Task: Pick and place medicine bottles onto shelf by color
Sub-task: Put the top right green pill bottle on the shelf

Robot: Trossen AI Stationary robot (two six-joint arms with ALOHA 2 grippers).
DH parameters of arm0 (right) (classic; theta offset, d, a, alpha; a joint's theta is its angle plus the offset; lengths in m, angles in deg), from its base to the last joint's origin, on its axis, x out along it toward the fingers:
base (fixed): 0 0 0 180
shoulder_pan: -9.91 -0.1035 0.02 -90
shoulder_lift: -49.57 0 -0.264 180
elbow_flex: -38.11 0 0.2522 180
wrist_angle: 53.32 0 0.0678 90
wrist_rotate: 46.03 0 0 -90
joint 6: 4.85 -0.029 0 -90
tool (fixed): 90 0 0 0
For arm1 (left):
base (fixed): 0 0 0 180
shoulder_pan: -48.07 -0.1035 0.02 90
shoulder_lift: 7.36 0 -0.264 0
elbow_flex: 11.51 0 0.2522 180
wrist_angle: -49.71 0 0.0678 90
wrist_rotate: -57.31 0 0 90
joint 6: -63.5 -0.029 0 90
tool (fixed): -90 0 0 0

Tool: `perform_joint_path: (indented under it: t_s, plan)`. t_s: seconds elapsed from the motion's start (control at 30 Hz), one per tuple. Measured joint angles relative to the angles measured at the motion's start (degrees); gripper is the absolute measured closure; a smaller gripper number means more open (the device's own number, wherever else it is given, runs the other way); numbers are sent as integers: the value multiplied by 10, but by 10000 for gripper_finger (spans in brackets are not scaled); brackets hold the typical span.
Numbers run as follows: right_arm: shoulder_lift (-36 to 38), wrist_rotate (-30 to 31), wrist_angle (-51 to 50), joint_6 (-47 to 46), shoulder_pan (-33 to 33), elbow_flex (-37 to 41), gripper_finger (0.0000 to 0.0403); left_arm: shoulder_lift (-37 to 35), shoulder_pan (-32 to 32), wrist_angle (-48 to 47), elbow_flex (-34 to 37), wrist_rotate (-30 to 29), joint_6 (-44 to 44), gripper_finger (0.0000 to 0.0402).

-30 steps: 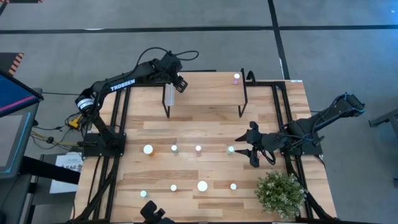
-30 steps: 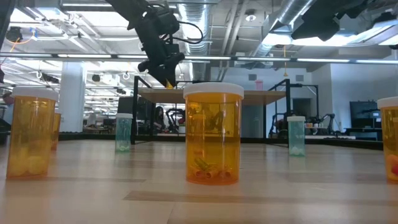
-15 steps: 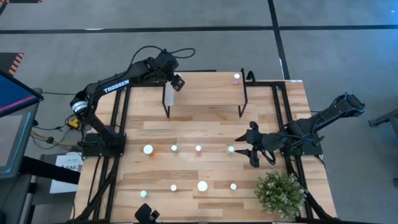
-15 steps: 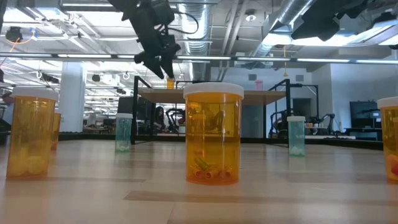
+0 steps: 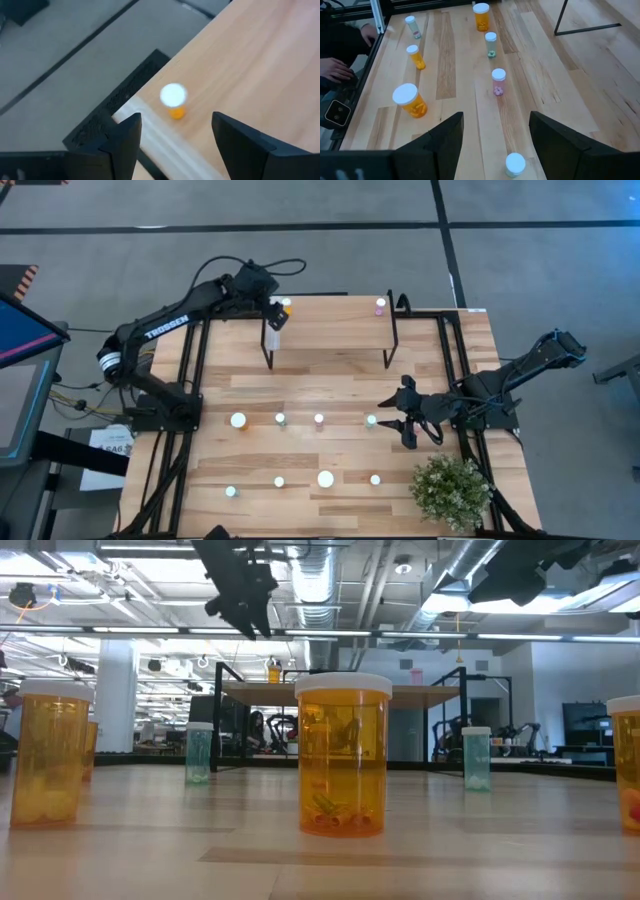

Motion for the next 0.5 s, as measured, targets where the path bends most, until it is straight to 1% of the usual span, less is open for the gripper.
perform_joint_path:
  t_s: [0.17,0.23,0.5]
  plan:
    - [0,0,0,-3,0,0,154,-42,28,8,2,-2,-3,170]
    - [0,0,0,-3,0,0,154,-67,44,21,18,-2,-2,170]
    - [0,0,0,-1,1,0,154,-184,112,122,148,4,7,170]
